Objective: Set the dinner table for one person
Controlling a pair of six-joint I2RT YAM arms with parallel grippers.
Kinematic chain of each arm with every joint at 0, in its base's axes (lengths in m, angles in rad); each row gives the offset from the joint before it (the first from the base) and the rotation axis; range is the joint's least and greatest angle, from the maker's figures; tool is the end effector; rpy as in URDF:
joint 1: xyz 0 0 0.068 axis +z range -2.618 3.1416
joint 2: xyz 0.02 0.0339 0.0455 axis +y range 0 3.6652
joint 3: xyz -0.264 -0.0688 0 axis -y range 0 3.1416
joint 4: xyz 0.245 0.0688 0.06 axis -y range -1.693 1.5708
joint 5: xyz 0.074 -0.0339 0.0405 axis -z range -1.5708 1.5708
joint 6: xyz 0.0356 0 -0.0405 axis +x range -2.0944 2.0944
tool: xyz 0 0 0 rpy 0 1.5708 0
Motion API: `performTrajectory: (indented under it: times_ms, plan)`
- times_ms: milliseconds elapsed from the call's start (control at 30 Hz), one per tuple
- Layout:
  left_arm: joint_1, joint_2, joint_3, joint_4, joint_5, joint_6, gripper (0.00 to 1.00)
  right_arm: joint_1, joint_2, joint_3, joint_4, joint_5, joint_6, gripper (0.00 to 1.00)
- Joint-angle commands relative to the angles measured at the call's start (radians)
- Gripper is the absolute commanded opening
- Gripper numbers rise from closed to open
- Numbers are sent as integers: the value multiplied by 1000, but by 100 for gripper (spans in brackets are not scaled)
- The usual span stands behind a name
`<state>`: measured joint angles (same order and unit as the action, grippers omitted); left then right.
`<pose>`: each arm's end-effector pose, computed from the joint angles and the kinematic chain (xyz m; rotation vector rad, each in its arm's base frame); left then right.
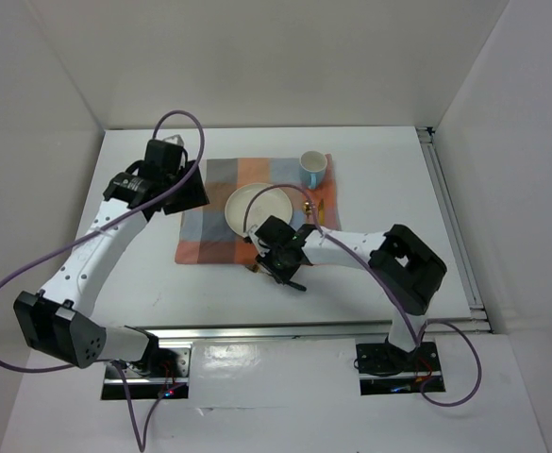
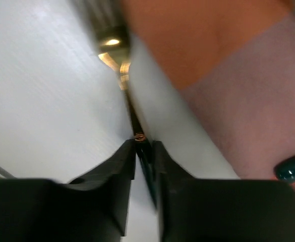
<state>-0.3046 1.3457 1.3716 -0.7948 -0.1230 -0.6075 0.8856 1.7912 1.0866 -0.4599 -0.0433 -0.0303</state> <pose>0.2713 -0.0807 0.3611 -0.4156 2.3163 -0.3091 0.2181 0.2693 0.1575 -1.2379 2.4836 0.2917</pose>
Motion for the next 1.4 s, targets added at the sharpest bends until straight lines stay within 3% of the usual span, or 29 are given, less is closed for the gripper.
performTrajectory:
  times_ms: [0,67,100,133,300,500,700,833,933,1067,1167,1367]
  plan:
    - [5,-8,92,-6,-11,3,68,65,50,-48,-26,16,1,20]
    - [15,-8,122,-17,-10,12,68,93,39,-48,-26,25,1,11]
    - [27,-8,156,-27,-10,12,68,119,30,-39,-37,54,12,2]
    - [27,-8,173,-38,-10,23,68,131,30,-28,-68,71,12,0]
    - [59,-8,280,-72,8,43,68,205,-9,30,-155,131,24,0]
    - [113,3,377,-139,-1,22,68,196,-102,169,-197,166,133,0]
    - [131,-103,322,-63,16,-11,65,102,111,490,-169,67,302,0]
    - [131,-103,336,-75,16,-11,65,6,327,853,-221,57,452,0]
    - [140,-123,345,-75,26,-20,65,-55,441,978,-163,11,582,0]
    - [140,-132,325,-75,36,-20,65,-83,542,1035,-4,16,699,0]
    - [140,-132,325,-86,36,-20,64,-93,608,1126,6,28,760,0]
    - [140,-132,325,-104,36,-11,64,-93,688,1147,73,-24,825,0]
